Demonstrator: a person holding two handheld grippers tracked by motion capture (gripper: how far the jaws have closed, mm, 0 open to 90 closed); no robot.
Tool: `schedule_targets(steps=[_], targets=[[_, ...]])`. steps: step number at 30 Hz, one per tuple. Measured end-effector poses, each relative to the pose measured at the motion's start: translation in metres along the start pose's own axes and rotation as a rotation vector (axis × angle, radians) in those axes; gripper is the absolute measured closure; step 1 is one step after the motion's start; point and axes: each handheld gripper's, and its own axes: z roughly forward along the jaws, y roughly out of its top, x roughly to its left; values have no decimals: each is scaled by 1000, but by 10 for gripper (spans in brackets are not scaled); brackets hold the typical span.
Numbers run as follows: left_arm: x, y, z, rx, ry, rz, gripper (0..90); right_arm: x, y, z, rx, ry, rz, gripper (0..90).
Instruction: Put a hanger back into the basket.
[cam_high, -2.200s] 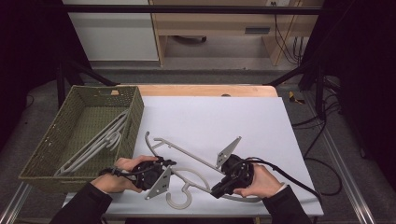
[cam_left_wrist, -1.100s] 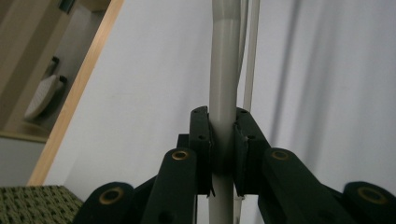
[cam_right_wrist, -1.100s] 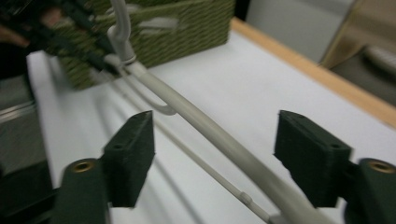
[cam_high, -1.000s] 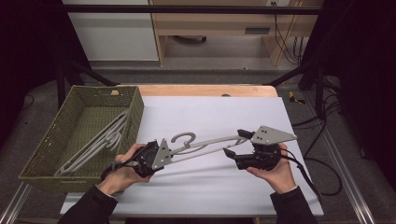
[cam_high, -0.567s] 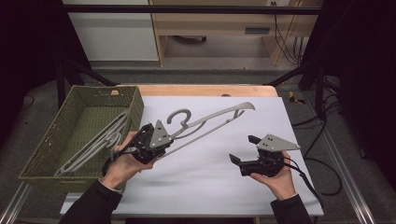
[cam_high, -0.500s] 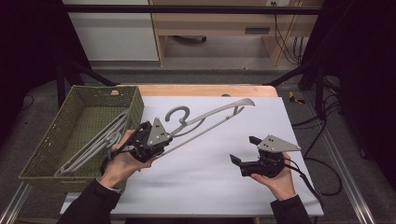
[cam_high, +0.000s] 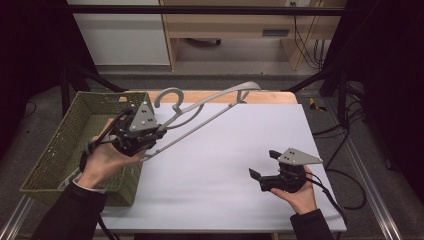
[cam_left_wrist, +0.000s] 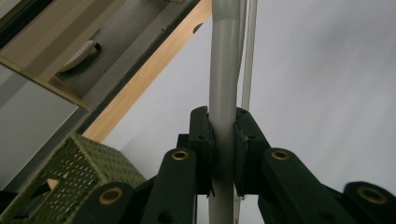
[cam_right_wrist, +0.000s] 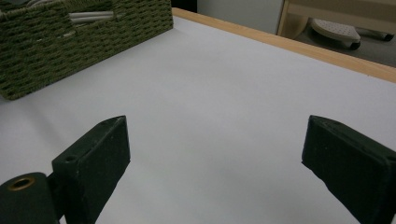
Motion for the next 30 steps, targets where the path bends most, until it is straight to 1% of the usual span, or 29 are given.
schedule_targets(steps=[4,7,9,11,14,18,19,20,21,22,25,26,30], targets=[[13,-6,-9,11,27,-20,798,0,0,0,5,3,-1,83],[24,-14,-16,9,53,-43,798,0,-1,1,10,3,-3,82],[31,-18,-19,20,67,-53,798,0,-1,2,14,5,-2,82],[39,-23,-22,38,87,-61,798,0,-1,2,13,6,-2,82],[49,-32,-24,74,130,-71,798,0,-1,2,15,6,-4,82],[62,-47,-26,98,166,-102,798,0,-1,2,15,9,-1,82],[67,-55,-26,110,179,-115,798,0,-1,3,14,8,-4,82],[67,-55,-26,110,179,-115,798,0,-1,3,14,8,-4,82],[69,-59,-27,120,192,-113,798,0,-1,3,13,8,-4,82],[72,-62,-27,125,209,-101,798,0,-1,3,16,7,-4,82],[77,-73,-29,146,231,-115,798,0,-2,3,19,10,-2,81],[78,-77,-30,159,239,-126,798,1,-2,4,19,10,-3,81],[84,-91,-30,179,258,-137,798,0,-2,4,19,9,-2,81]])
